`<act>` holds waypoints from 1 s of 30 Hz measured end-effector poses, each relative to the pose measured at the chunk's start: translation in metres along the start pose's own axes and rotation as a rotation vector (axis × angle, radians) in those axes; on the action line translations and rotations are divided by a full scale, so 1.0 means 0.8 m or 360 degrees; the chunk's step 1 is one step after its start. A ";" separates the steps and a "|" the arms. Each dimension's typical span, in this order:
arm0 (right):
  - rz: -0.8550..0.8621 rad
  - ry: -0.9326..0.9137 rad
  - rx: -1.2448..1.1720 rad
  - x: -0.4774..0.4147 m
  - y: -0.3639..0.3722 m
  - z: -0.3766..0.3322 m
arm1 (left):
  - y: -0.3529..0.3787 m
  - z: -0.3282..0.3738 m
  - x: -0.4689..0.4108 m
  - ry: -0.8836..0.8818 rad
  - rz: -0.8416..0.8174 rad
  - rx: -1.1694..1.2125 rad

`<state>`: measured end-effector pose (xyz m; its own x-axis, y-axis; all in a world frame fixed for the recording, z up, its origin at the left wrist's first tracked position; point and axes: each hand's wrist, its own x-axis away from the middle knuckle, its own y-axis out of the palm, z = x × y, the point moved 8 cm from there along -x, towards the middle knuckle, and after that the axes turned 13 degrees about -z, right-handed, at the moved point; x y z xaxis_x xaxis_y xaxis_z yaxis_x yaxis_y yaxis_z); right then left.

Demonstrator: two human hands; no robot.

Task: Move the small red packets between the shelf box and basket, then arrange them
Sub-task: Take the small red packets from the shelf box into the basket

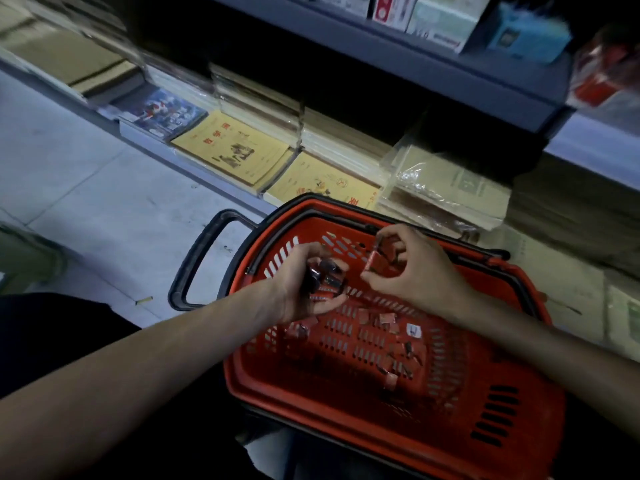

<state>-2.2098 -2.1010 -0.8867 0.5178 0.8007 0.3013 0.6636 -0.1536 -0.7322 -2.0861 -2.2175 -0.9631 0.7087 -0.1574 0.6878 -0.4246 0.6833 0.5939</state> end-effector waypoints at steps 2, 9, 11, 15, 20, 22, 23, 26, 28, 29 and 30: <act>-0.0032 -0.0066 -0.0129 0.017 -0.020 -0.029 | 0.022 -0.002 0.000 -0.0019 -0.0042 0.0013; -0.0094 -0.0141 -0.0055 0.032 -0.005 -0.050 | 0.076 -0.010 -0.004 -0.0058 -0.0157 -0.0067; -0.0044 -0.0109 -0.0096 0.030 -0.012 -0.042 | 0.084 -0.008 -0.004 -0.0047 -0.0211 -0.0071; -0.0109 0.0008 -0.0158 0.020 -0.020 -0.027 | 0.101 0.006 -0.007 0.0047 -0.0318 -0.0118; -0.0193 -0.0073 -0.0510 0.013 -0.046 -0.021 | 0.118 0.026 -0.013 0.0118 -0.0423 -0.0074; -0.0130 -0.0101 -0.0621 0.018 -0.066 -0.024 | 0.125 0.035 -0.011 0.0158 -0.0494 -0.0055; -0.0082 -0.0115 -0.0636 0.022 -0.074 -0.022 | 0.129 0.039 -0.009 0.0180 -0.0521 -0.0061; -0.0004 -0.0166 -0.0720 0.032 -0.086 -0.022 | 0.139 0.050 0.002 0.0252 -0.0547 -0.0076; 0.0088 -0.0166 -0.0798 0.039 -0.096 -0.019 | 0.147 0.057 0.012 0.0276 -0.0572 -0.0083; 0.0163 -0.0154 -0.0813 0.043 -0.104 -0.017 | 0.150 0.061 0.017 0.0279 -0.0602 -0.0092; 0.0236 -0.0152 -0.0799 0.048 -0.114 -0.016 | 0.154 0.065 0.021 0.0282 -0.0637 -0.0104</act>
<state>-2.2435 -2.0639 -0.8004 0.5897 0.7949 0.1427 0.7759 -0.5085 -0.3734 -2.1560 -2.1732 -0.8567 0.8980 -0.2983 0.3233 -0.0644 0.6379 0.7674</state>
